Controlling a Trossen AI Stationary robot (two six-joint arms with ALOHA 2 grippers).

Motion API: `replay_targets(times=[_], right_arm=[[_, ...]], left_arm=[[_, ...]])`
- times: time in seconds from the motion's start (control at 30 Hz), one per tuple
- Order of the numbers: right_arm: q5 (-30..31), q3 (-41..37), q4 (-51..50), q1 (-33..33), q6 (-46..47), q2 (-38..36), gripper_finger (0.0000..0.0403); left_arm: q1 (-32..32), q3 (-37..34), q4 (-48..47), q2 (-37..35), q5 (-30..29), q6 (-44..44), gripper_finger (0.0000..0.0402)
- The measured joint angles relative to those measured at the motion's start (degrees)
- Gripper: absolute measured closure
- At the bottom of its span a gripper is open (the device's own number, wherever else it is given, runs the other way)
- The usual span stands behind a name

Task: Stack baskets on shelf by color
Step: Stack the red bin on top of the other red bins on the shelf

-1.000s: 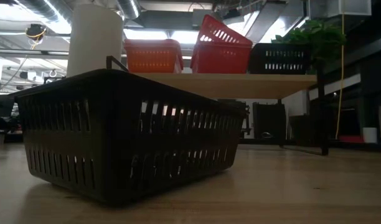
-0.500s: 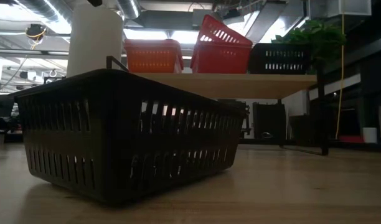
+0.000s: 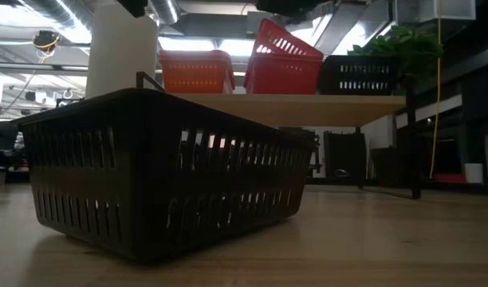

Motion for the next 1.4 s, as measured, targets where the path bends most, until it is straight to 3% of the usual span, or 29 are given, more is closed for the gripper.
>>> replay_targets(times=[0.33,0.7,0.93,1.07,1.23,1.4], right_arm=[[0.05,-0.13,-0.56,0.01,-0.13,4.98,0.0273],[1.55,-0.06,-5.35,-0.30,-0.11,4.81,0.0273],[1.53,0.04,-3.36,-0.20,0.54,4.62,0.0273],[3.27,3.62,-10.48,0.41,3.15,3.57,0.0273],[4.44,10.82,-26.50,0.77,6.91,1.87,0.0273],[4.50,15.89,-39.63,0.79,4.71,1.40,0.0273]], left_arm=[[0.59,0.00,0.09,0.00,0.01,0.01,0.0336],[0.59,0.00,0.33,0.00,0.02,-0.04,0.0336],[0.59,0.00,0.46,0.00,0.01,-0.05,0.0336],[0.59,0.00,0.55,0.00,0.00,-0.04,0.0336],[0.89,0.00,0.50,0.00,0.02,-0.02,0.0336],[1.87,-0.02,0.39,0.00,-0.03,0.97,0.0336]])
